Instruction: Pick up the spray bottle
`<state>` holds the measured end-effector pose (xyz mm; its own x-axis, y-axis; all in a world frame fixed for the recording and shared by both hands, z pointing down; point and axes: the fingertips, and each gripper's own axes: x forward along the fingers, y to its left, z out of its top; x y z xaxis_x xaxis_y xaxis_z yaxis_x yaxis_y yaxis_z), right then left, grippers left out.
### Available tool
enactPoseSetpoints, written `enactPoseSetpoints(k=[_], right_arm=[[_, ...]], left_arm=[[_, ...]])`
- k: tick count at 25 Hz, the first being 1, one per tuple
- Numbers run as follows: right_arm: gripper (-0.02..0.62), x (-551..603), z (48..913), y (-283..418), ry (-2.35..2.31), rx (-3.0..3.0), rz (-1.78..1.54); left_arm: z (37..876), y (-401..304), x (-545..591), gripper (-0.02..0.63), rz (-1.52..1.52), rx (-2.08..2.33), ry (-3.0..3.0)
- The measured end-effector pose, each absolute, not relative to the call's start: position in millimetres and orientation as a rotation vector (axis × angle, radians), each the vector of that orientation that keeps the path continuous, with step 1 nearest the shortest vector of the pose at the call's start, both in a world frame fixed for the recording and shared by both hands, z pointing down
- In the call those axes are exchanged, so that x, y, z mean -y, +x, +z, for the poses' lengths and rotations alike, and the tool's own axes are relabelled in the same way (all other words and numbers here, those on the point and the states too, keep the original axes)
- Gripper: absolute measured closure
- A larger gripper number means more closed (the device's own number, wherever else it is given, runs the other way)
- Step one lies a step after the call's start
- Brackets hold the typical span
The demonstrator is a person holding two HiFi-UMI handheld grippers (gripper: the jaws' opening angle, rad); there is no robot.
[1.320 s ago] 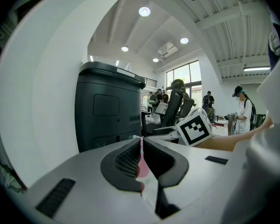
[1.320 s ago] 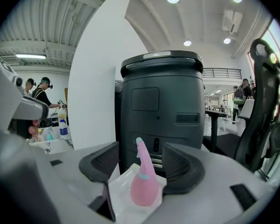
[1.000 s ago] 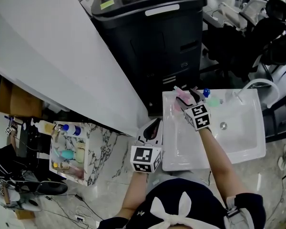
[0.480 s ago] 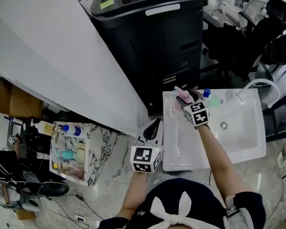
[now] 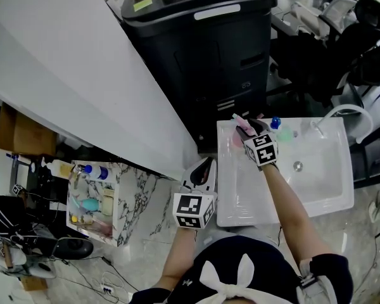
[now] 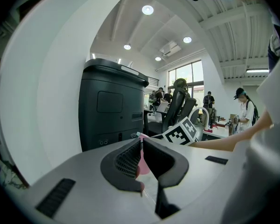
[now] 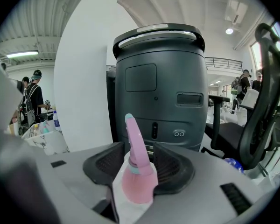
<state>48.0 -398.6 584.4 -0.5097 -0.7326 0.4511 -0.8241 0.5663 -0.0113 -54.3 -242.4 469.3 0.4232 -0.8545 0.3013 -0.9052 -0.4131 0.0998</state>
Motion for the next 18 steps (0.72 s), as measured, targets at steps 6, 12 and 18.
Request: enactPoseSetpoints(k=[6,12,18], right_arm=[[0.454,400.0,585.2,48.0,1.263,2.405,0.321],[0.468,399.8,585.2,46.8,1.25,2.416,0.312],[0.479,397.8,583.9,46.1,1.24,2.412,0.275]], left_arm=[[470.7,-55.8,242.9,0.568,0.303,1.537,2.427],[472.1,-55.3,242.5,0.568,0.301,1.539,2.425],[472.3,-54.5,240.2,0.568,0.302,1.541,2.425]])
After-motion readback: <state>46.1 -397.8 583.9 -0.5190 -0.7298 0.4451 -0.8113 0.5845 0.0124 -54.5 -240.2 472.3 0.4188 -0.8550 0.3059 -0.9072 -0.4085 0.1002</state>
